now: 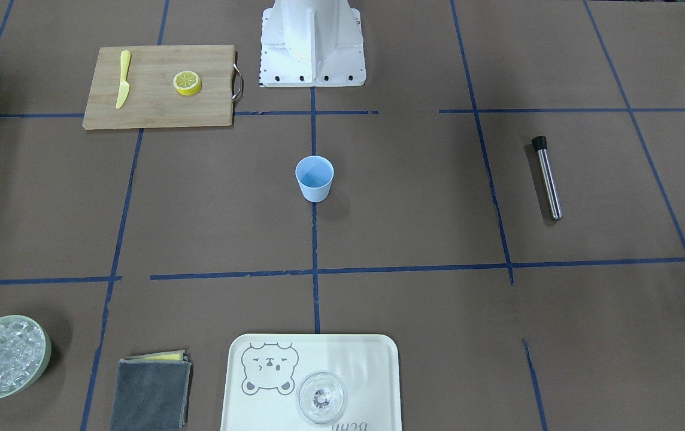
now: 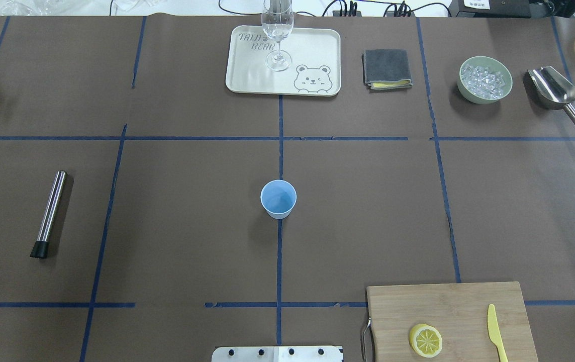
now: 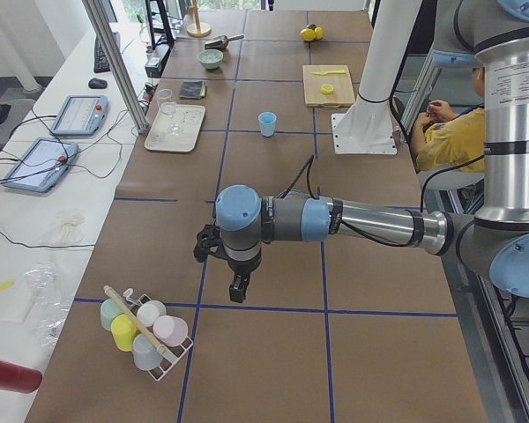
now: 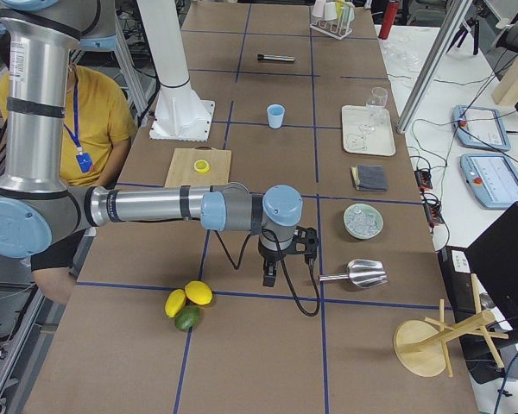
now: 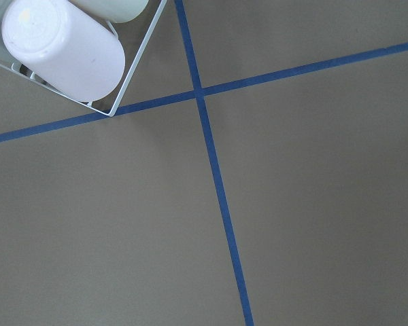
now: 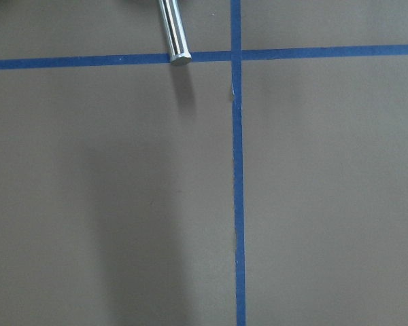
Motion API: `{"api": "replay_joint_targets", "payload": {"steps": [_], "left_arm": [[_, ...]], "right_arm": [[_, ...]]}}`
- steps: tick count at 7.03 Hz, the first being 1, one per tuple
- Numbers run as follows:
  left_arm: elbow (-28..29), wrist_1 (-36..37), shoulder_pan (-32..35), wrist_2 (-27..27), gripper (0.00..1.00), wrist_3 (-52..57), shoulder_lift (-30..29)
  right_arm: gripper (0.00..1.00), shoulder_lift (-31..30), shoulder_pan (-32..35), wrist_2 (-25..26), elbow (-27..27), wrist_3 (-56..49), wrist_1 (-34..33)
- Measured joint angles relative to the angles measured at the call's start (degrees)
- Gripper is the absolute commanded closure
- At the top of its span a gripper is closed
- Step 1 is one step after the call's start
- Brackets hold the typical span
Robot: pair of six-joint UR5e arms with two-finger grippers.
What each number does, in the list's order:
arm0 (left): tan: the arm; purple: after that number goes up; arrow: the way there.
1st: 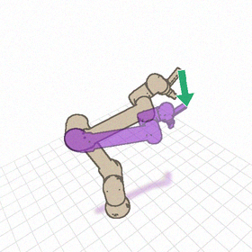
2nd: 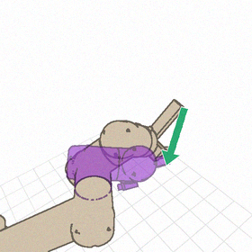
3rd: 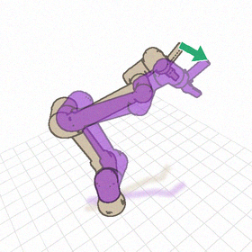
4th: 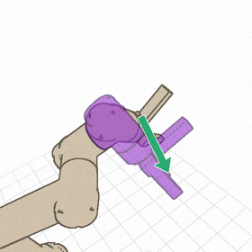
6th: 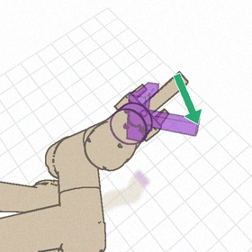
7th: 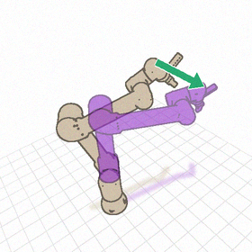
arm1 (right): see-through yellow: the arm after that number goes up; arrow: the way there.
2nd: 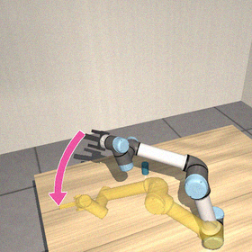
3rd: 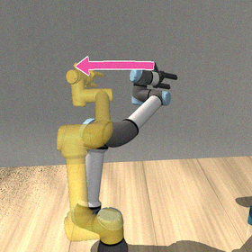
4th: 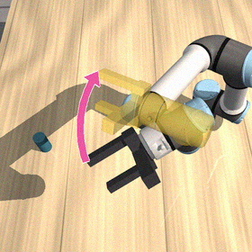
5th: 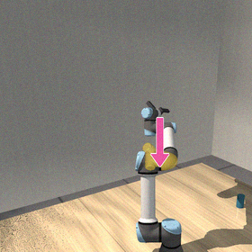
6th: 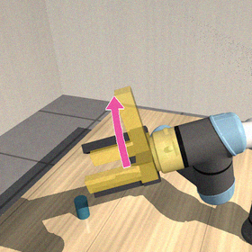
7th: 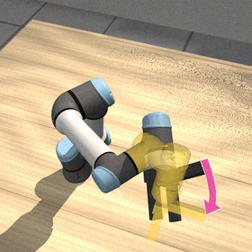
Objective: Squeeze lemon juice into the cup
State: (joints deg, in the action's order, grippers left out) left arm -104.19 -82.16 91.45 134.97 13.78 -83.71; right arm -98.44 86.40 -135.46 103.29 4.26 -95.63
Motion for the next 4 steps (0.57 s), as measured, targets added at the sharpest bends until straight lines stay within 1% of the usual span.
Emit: {"api": "replay_joint_targets", "payload": {"steps": [2, 4], "left_arm": [[0.31, -1.32, 0.0, 0.18, 0.0, 0.02, -0.02], [0.15, -1.94, 0.02, 0.04, 0.0, 0.13, 0.04]], "right_arm": [[0.0, 0.13, -0.18, -1.49, 0.12, -0.29, 0.64], [0.0, 0.02, -1.25, -2.3, 0.32, 0.87, 4.86]]}}
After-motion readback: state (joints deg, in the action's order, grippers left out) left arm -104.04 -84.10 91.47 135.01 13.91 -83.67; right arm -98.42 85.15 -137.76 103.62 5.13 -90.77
